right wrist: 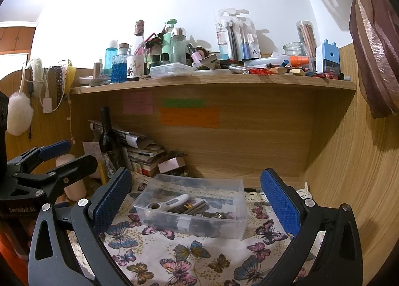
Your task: Organize rigid objects
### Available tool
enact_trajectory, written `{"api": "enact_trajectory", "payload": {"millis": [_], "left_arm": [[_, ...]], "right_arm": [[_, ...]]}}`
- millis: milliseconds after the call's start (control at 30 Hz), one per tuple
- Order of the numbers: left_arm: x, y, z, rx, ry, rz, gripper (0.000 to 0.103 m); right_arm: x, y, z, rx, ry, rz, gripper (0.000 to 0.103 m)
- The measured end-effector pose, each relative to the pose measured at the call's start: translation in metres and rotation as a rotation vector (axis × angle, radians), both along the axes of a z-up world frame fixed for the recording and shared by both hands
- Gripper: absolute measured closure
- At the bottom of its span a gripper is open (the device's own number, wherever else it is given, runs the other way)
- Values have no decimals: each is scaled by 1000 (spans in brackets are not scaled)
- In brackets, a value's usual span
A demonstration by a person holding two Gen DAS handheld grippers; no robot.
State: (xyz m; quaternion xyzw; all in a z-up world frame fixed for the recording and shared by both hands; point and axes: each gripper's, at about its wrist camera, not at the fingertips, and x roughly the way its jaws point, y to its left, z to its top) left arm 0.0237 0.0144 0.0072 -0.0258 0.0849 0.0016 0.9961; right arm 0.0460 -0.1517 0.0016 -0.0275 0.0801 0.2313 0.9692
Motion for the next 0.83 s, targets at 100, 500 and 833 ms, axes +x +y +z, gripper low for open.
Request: {"api": "enact_trajectory", "payload": {"millis": [100, 500, 833], "left_arm": [[1, 0, -1, -1, 2, -4, 0], [5, 0, -5, -10, 16, -12, 0], [7, 9, -5, -29, 9, 9, 0]], "right_arm": [[0, 0, 0, -2, -1, 2, 0], [0, 1, -1, -4, 4, 1, 0], [3, 1, -4, -6, 6, 0, 0]]}}
